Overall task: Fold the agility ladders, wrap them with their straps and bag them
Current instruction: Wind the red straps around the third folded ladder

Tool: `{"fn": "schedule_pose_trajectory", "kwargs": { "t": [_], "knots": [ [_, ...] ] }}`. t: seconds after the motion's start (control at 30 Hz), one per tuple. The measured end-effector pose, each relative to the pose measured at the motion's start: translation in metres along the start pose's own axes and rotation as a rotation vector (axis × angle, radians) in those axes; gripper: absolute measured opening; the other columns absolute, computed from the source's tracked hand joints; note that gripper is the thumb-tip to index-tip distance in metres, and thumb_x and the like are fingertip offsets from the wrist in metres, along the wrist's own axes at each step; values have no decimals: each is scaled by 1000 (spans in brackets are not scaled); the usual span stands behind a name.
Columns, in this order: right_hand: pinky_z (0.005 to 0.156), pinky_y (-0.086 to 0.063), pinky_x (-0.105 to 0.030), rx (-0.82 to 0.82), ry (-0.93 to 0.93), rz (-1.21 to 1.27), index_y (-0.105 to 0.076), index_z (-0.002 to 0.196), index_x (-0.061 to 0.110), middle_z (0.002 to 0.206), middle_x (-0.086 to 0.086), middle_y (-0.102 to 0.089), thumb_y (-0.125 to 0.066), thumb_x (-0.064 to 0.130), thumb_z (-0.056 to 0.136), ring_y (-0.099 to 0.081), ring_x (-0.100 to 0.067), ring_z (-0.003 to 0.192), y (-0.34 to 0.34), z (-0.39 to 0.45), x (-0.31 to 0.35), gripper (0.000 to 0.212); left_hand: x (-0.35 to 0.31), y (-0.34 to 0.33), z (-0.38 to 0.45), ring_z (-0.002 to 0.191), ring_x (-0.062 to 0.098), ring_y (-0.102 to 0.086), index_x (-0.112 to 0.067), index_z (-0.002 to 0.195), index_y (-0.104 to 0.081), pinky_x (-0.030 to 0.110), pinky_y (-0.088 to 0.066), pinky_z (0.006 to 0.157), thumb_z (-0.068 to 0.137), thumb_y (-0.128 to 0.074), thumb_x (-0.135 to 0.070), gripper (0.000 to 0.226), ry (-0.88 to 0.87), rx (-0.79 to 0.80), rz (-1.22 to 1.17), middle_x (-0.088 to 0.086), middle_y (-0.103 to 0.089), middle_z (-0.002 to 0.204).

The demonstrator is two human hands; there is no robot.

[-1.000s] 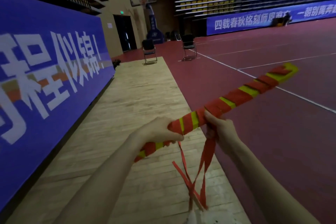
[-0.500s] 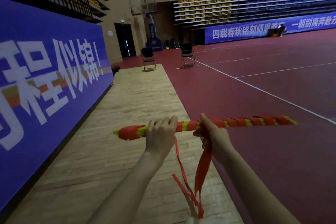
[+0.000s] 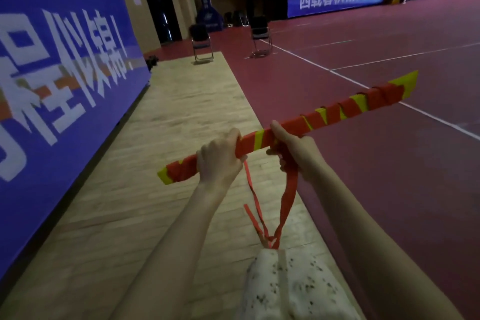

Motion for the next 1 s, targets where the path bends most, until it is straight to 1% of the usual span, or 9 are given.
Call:
{"fn": "schedule_pose_trajectory", "kwargs": {
  "t": [0.1,0.23,0.37,0.43,0.5,0.57,0.7,0.87,1.0],
  "knots": [
    [46,-44,-24,-46,14,41,-70,86,2,79,-14,-73,-74,47,80,-51,-13,44,-5,-12,-3,46,-8,-10,-15,53,21,-62,-15,82,-63,26,-42,53,67,-84,-15,27,-9,-274,78,-1,-64,65],
    [46,-39,-25,-127,57,258,-68,77,5,69,-13,-67,-68,25,85,-45,-13,43,-9,-9,-13,21,-21,-5,-15,65,21,-64,-17,85,-64,30,-46,63,67,-84,-18,27,-58,-345,48,-2,-66,74],
    [51,-36,-31,1,152,325,-64,56,17,51,-5,-47,-71,24,73,-44,-16,43,6,3,-33,21,-8,13,11,112,17,-55,-33,127,-49,38,-35,96,78,-61,-61,57,-113,394,-88,-10,-59,118],
    [54,-38,-32,136,236,231,-62,59,20,51,-2,-47,-69,24,77,-46,-17,47,14,4,-34,20,7,22,27,101,14,-59,-32,120,-53,29,-43,88,76,-66,-60,54,-65,757,-237,-11,-60,103],
    [55,-43,-31,178,282,145,-60,69,15,52,-2,-49,-68,24,83,-48,-17,50,19,3,-29,19,14,22,33,73,6,-60,-24,98,-61,16,-45,63,71,-78,-48,39,-6,861,-461,-11,-59,81],
    [57,-44,-34,108,265,49,-59,71,8,53,-3,-50,-70,25,88,-50,-19,51,16,4,-23,26,10,18,27,68,6,-56,-25,87,-61,20,-41,59,65,-83,-47,38,58,712,-491,-12,-57,74],
    [51,-44,-34,-54,130,87,-63,75,6,60,-5,-59,-73,34,85,-49,-19,49,0,2,-13,32,-20,6,-1,84,10,-58,-30,101,-57,25,-35,70,71,-77,-50,41,107,164,-184,-14,-61,89],
    [46,-45,-27,-86,48,20,-70,82,4,74,-13,-74,-70,50,82,-53,-14,44,-8,-8,-4,47,-25,-10,-8,58,18,-63,-18,84,-62,28,-43,57,58,-91,-29,41,75,-166,-84,-7,-64,72],
    [44,-40,-23,-97,36,138,-70,78,5,71,-10,-73,-73,44,81,-46,-11,41,-18,-8,8,39,-28,-12,-5,60,16,-61,-16,85,-62,30,-42,62,79,-76,-13,16,-64,-475,137,-4,-63,75]
  ]
}}
Point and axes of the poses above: each hand's wrist, its own z-axis towards the middle knuckle, its own y-axis out of the back of the hand, x = y × z, the point moved 1 cm from there along z, towards the middle knuckle
